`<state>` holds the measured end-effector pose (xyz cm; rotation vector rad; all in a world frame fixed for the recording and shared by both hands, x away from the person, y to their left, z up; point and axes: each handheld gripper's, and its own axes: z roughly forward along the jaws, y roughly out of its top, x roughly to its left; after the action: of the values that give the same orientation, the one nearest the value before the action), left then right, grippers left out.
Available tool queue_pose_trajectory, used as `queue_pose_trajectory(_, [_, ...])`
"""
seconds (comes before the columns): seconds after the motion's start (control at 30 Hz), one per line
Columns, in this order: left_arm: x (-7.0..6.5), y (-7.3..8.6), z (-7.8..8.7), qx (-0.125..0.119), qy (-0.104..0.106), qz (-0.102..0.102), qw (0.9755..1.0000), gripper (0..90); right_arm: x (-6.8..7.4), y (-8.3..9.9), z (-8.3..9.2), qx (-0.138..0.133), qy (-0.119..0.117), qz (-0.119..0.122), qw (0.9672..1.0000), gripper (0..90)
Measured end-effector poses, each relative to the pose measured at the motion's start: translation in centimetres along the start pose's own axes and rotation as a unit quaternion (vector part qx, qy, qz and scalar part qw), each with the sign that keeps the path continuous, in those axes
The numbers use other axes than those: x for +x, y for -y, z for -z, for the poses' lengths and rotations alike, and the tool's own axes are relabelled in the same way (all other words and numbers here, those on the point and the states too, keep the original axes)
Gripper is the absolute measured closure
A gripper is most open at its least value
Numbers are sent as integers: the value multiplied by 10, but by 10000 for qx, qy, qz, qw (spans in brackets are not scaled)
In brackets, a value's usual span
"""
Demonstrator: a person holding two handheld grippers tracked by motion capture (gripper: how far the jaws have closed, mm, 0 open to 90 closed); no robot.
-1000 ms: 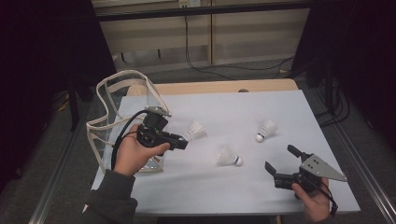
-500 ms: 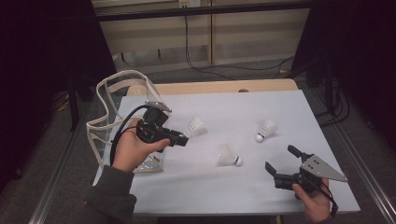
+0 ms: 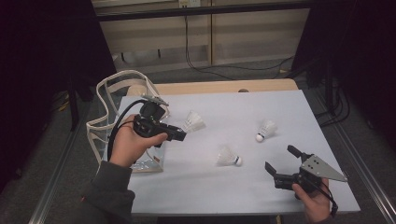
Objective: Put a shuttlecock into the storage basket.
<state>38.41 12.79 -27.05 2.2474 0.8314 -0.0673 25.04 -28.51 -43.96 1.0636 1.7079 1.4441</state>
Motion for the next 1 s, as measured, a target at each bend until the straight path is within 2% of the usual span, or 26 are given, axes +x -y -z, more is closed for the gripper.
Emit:
queue_pose_trajectory(0.3, [2,-3,4,-31,-35,46,10000,651,0,0,0,-3,-4,11,10000,11])
queue_pose_trajectory(0.57, [7,-6,8,0,-82,0,10000,652,0,0,0,-5,-6,9,10000,10])
queue_pose_trajectory(0.6, [6,-6,8,-58,-99,61,9999,651,0,0,0,-5,-8,10,10000,10])
queue_pose_trajectory(0.8, [8,-8,10,-17,-164,84,9998,651,0,0,0,-7,-5,21,10000,11])
queue_pose_trajectory(0.83, [9,-9,11,20,-166,29,9999,651,0,0,0,-7,-4,20,10000,11])
queue_pose_trajectory(1.0, [9,-11,13,-17,-194,107,9998,651,0,0,1,-8,-15,16,10000,11])
